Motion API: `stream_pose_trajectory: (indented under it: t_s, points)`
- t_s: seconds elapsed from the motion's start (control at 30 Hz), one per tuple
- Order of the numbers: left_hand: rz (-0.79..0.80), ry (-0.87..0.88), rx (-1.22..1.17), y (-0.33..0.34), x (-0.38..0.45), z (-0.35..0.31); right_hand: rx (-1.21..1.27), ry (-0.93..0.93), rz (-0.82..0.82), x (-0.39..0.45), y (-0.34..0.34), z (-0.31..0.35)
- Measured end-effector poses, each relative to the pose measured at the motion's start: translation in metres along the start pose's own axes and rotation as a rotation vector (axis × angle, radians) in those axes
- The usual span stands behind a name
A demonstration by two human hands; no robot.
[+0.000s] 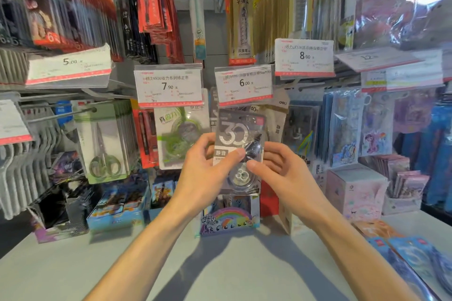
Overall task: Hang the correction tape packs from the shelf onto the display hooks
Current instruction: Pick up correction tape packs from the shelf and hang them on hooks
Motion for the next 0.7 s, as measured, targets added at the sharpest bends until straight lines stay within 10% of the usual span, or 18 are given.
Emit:
stream_pose_trajectory:
  t_s: [0.7]
  points:
    - [0.164,0.203,-0.095,0.01,0.001,-0.09,0.105,0.003,-0.139,0.003,-0.042,0.014]
Point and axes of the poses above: each hand's wrist, its own x-axis towards the middle knuckle, its own y-axis out of the palm, z = x × y, the point moved 10 cm from there along x, towards the middle knuckle, and after that the axes turned 12 degrees about -x, right-handed, at the moved point
